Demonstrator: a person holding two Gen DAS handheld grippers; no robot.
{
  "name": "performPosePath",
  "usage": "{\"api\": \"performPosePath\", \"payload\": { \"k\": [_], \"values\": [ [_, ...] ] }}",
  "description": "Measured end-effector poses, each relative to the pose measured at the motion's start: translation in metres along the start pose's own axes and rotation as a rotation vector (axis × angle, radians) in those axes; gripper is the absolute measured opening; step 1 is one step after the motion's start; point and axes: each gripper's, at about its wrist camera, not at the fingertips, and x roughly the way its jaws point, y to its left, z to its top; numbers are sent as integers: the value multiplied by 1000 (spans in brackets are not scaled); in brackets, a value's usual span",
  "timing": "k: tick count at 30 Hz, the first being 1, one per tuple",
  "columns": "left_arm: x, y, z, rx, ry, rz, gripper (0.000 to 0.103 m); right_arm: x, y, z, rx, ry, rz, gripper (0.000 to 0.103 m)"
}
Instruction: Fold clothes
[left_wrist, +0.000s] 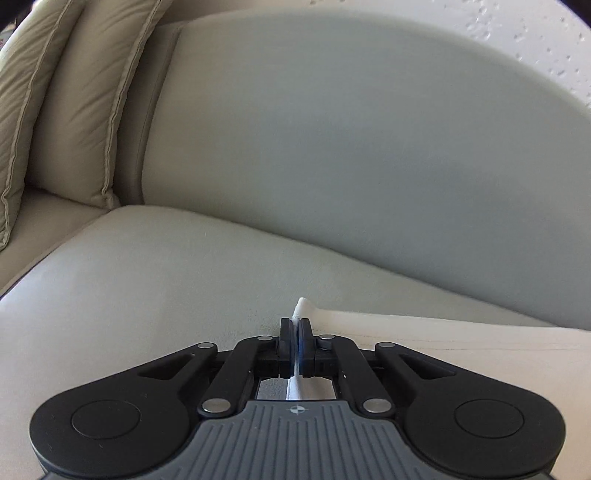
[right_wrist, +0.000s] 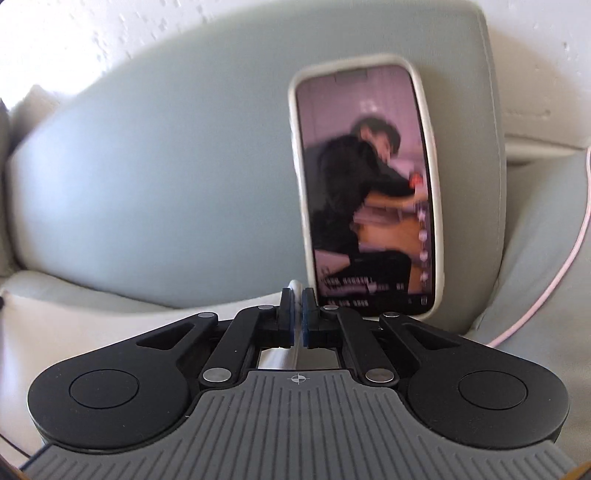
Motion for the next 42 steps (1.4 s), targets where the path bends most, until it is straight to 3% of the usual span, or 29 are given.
{"api": "performPosePath", "payload": {
  "k": [3, 4, 6, 7, 8, 9, 12, 14, 17, 20, 23, 26, 27, 29, 30, 32, 34, 36, 38, 40, 42],
  "values": [
    [-6, -13, 2, 77, -18, 65, 3, 20, 4, -13, 13, 76, -48, 5],
    [-8, -10, 7, 90, -18, 82, 7, 18, 6, -13, 8, 74, -63, 11],
    [-29, -10, 12, 94, -32, 143, 9, 4, 7, -8, 33, 104, -64, 32],
    [-47, -9, 14, 82, -44, 132, 14, -8, 8, -7, 39, 105, -53, 41],
    [-65, -8, 17, 70, -58, 117, 19, -23, 12, -5, 23, 102, -49, 44],
    [-84, -6, 20, 57, -71, 103, 29, -38, 18, -3, -4, 103, -51, 44],
    [-143, -22, 21, 92, -76, 66, 32, -90, 36, 3, -66, 116, -47, 45],
    [-181, -29, 20, 120, -76, 46, 39, -130, 47, 10, -94, 122, -47, 47],
    [-239, -39, 6, 156, -56, -14, 47, -185, 82, 18, -105, 117, -35, 60],
    [-286, -53, -35, 166, -17, -60, 62, -243, 98, 2, -96, 131, -37, 72],
    [-313, -62, -94, 214, 54, -114, 64, -292, 113, -25, -80, 197, 7, 86],
    [-321, -82, -157, 208, 98, -129, 62, -320, 124, -74, -19, 255, 55, 85],
    [-316, -88, -175, 211, 118, -121, 59, -322, 127, -91, -1, 269, 75, 79],
    [-306, -100, -210, 217, 161, -102, 49, -315, 135, -133, 10, 284, 78, 36],
    [-310, -102, -226, 223, 191, -93, 40, -310, 139, -152, 7, 292, 57, 33],
    [-321, -105, -258, 233, 253, -75, 39, -300, 137, -186, -4, 365, 16, 33],
    [-342, -103, -274, 301, 228, -65, 40, -308, 120, -219, 1, 468, 13, 34],
    [-359, -99, -281, 316, 267, -70, 39, -339, 93, -245, -30, 426, 56, 34],
    [-373, -96, -284, 301, 316, -95, 39, -362, 80, -259, -44, 443, 45, 36],
    [-385, -95, -285, 277, 272, -131, 42, -379, 61, -254, 32, 465, 21, 36],
    [-396, -94, -282, 228, 213, -167, 50, -400, 36, -243, 169, 317, 57, 40]
  ]
}}
